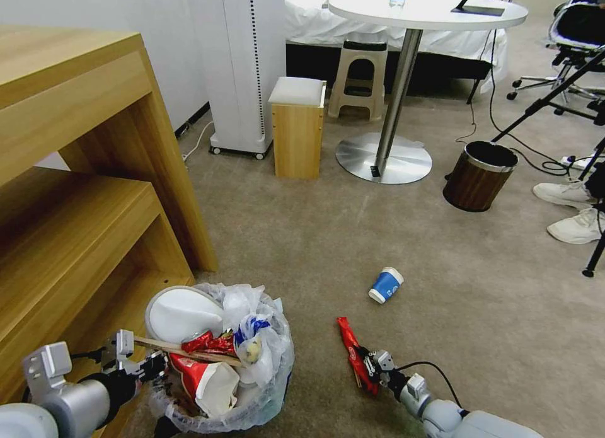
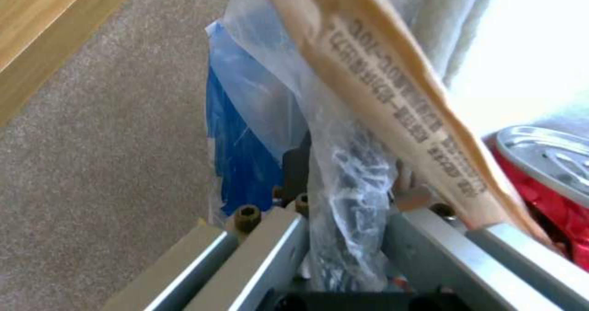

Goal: Pick up the trash bin and place the garbage on the floor into it.

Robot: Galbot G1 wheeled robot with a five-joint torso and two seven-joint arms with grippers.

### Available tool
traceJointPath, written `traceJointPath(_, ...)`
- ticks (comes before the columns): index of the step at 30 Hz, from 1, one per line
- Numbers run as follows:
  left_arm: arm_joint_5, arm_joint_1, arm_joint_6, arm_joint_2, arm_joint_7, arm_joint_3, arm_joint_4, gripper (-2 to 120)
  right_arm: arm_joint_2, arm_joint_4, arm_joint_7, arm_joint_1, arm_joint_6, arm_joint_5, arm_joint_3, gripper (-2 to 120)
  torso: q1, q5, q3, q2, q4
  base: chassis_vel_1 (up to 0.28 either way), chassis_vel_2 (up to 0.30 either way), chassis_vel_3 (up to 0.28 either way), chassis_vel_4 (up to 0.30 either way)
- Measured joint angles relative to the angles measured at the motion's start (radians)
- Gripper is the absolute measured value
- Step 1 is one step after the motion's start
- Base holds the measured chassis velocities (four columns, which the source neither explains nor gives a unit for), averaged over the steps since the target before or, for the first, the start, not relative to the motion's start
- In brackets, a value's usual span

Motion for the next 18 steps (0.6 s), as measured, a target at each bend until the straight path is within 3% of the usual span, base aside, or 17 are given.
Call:
traceJointPath(8, 0.001, 0.005, 0.0, -0.002, 0.0, -0.005, 0.0, 0, 0.0, 0.019, 0.001, -0.001, 0.01, -0.004, 0.009, 0, 0.0, 0.0, 0.0, 0.0, 0.0, 0.0, 0.0, 0.0, 0.0)
traceJointPath(18, 0.02, -0.003, 0.001, 0.005, 0.0, 0.009, 0.0, 0, -0.064, 0.1, -0.03, -0.005, 0.042, 0.005, 0.058, 0, 0.0, -0.0003, 0.0, 0.0, 0.0, 0.0, 0.0, 0.0, 0.0)
